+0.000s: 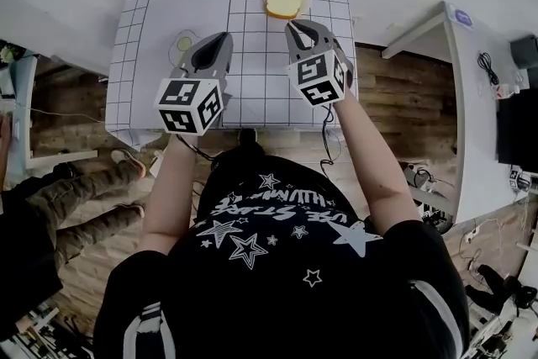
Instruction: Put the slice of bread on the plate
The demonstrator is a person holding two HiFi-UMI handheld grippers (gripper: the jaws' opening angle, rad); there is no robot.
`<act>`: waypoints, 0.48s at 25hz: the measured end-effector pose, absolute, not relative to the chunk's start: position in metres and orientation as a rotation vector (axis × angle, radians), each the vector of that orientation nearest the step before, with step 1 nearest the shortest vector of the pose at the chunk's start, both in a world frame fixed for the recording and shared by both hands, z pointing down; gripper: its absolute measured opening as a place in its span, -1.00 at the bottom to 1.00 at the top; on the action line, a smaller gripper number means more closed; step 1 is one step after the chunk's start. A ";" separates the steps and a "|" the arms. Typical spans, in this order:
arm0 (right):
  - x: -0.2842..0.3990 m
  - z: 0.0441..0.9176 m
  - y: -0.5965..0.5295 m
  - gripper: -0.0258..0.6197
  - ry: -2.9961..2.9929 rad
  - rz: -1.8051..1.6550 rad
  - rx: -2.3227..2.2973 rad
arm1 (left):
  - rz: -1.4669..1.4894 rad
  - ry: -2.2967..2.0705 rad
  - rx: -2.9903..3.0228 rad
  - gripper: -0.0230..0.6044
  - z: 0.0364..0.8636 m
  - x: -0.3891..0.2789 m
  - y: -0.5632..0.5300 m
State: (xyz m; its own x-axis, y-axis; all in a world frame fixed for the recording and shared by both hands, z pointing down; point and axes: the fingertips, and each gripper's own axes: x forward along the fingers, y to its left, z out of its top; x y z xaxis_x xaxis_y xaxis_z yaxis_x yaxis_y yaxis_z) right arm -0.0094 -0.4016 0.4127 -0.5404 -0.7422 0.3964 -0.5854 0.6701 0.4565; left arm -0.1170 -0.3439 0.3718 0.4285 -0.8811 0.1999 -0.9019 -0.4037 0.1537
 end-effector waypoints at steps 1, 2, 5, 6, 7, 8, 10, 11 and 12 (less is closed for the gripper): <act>-0.009 0.410 -0.392 -0.83 -2.338 -0.346 1.004 | 0.122 -1.560 2.444 -0.90 0.371 -0.113 -0.337; -0.008 0.407 -0.383 -0.84 -2.354 -0.332 0.993 | 0.116 -1.560 2.444 -0.90 0.370 -0.109 -0.329; 0.000 0.400 -0.359 -0.86 -2.381 -0.318 0.986 | 0.103 -1.556 2.468 -0.90 0.366 -0.095 -0.308; 0.004 0.398 -0.352 -0.87 -2.388 -0.317 0.987 | 0.101 -1.556 2.476 -0.90 0.364 -0.089 -0.301; 0.008 0.396 -0.344 -0.87 -2.396 -0.315 0.986 | 0.099 -1.558 2.482 -0.90 0.363 -0.085 -0.294; 0.012 0.395 -0.336 -0.87 -2.405 -0.312 0.985 | 0.096 -1.559 2.485 -0.90 0.363 -0.080 -0.286; 0.019 0.393 -0.319 -0.87 -2.422 -0.308 0.980 | 0.089 -1.562 2.487 -0.90 0.363 -0.072 -0.271; 0.022 0.392 -0.311 -0.88 -2.429 -0.306 0.974 | 0.086 -1.563 2.487 -0.90 0.364 -0.068 -0.263; 0.025 0.392 -0.302 -0.88 -2.440 -0.297 0.969 | 0.084 -1.562 2.486 -0.90 0.364 -0.063 -0.255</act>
